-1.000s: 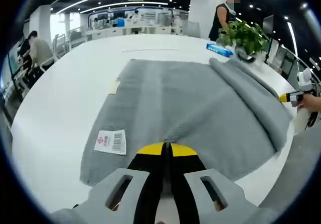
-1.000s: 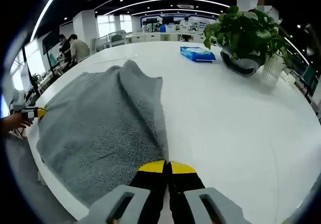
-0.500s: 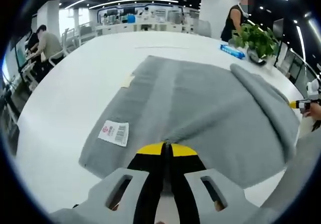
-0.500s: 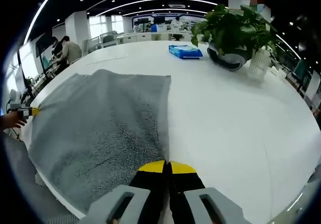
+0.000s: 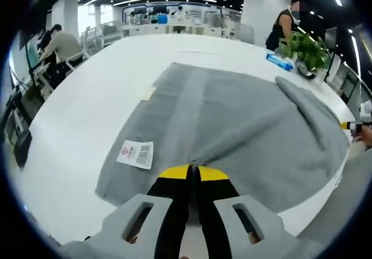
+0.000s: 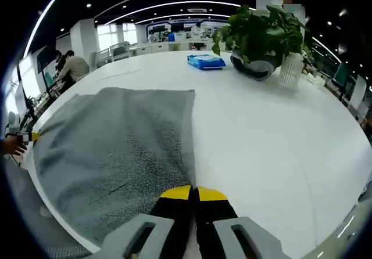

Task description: Open the folded towel by lifting each exposed corner and separating the folded layers until the towel lies flat within the target outline without major curled edges

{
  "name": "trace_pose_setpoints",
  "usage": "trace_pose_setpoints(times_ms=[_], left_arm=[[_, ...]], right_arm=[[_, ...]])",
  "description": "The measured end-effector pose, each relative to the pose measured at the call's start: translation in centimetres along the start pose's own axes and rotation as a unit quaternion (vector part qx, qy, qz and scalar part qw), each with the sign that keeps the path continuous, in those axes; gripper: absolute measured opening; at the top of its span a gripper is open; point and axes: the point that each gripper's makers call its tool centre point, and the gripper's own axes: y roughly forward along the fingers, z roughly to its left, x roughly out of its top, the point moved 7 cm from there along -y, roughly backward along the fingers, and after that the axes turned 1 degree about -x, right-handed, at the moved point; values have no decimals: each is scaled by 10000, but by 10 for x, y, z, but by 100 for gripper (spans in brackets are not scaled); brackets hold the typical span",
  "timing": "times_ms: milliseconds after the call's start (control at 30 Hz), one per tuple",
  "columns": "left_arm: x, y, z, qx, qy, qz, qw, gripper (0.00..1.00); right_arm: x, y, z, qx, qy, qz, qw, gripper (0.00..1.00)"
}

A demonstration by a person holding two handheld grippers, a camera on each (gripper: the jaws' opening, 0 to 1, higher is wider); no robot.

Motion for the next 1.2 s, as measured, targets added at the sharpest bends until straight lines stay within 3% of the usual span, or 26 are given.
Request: trace_pose_setpoints(times_ms=[267,733,867,967,1100,1200], left_arm=[[-13,-13,8,82,-299,-150,9994,4],[-38,-36,5,152,-835,-462,9953,4],[-36,-37,0,-32,-8,-289,9996,7],[-28,-38,-4,-98,-58,-156,9998,9],[-16,-29,-8,-284,-223,-376,9986,18],[-10,-25,-11,-289,-159,-416,9986,24]], right_arm=[[-7,-6,0,-56,70,-39,10000,0],[-14,-16,5,-205,164,-51,9996,0],[-4,-20,7,-227,-43,-245,9994,5],[6,-21,13,-146,-59,-349,9993,9],[14,-12,31,234,-40,-269,9994,14],[13,-7,40,286,-58,-217,9993,16]])
